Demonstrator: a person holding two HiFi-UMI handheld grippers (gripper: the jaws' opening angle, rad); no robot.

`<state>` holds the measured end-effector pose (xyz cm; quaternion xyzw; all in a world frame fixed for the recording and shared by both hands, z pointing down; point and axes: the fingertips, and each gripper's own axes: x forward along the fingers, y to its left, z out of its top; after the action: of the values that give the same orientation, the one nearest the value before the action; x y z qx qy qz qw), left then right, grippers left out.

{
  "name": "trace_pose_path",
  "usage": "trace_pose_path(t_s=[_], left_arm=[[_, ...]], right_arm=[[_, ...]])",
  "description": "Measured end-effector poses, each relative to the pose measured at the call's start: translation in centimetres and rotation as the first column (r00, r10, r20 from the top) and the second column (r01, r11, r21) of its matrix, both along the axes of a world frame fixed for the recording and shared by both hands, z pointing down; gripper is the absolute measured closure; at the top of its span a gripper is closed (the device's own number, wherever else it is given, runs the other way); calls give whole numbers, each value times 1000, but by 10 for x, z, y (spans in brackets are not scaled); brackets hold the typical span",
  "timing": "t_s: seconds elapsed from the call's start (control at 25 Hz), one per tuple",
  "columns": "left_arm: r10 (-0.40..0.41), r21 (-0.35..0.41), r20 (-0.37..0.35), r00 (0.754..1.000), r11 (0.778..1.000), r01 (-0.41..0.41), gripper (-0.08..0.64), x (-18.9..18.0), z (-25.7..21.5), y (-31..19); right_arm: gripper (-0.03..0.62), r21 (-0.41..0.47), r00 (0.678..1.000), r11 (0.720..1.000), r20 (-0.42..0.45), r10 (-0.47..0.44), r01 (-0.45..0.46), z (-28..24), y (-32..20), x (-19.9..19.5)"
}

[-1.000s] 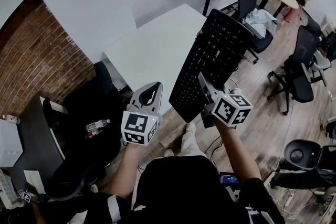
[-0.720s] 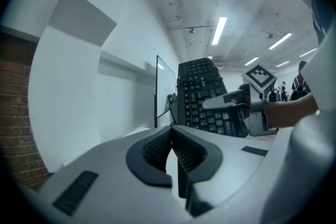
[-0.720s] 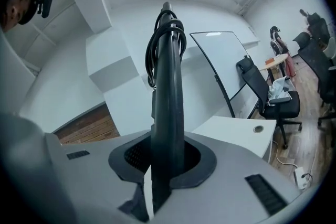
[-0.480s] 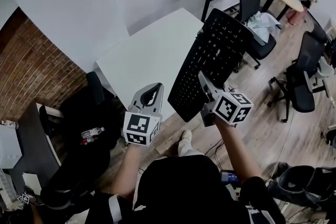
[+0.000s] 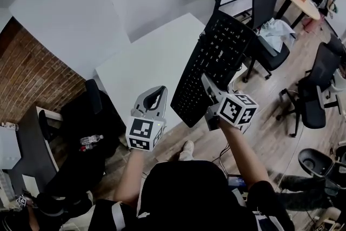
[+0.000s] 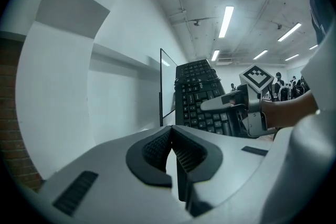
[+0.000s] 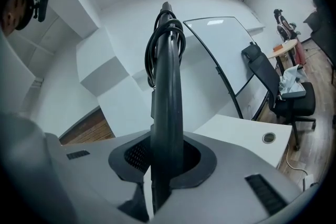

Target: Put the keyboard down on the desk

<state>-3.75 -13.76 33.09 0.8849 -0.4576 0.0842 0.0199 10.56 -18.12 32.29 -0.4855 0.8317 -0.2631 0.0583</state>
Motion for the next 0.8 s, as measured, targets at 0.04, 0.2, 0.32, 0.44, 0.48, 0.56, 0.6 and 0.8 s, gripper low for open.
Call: trace_pose_path(t_s=[0.04, 0.2, 0.32, 0.44, 0.48, 0.56, 0.6, 0.8], left_arm=[[-6, -2, 0, 1000, 1000, 6, 548, 4, 1, -5], [-20, -4, 12, 1000, 1000, 21, 548, 18, 5, -20], [-38, -18, 15, 999, 999, 38, 548, 18, 16, -30], [-61, -41, 10, 998, 997, 61, 548, 28, 22, -38], [-61, -44, 15, 998, 997, 61, 548, 33, 22, -40], [-57, -51, 27, 998, 997, 58, 548, 38, 24, -43], [-57, -55, 31, 998, 997, 58, 548, 38, 26, -44], [-54, -95, 37, 998, 994, 58, 548, 29, 40, -60]], right_arm=[[495, -2, 1000, 1000, 3, -4, 4, 1, -5, 4], [495, -15, 1000, 1000, 19, -14, 15, 8, -23, 18], [494, -35, 999, 999, 34, -25, 27, 22, -35, 19], [494, -71, 998, 997, 66, -23, 28, 34, -45, 30], [494, -82, 997, 996, 80, -19, 26, 36, -48, 34], [494, -103, 994, 994, 104, -13, 24, 41, -53, 39], [494, -112, 994, 993, 112, -12, 24, 44, -55, 39], [494, -170, 991, 985, 133, 0, 23, 62, -73, 33]])
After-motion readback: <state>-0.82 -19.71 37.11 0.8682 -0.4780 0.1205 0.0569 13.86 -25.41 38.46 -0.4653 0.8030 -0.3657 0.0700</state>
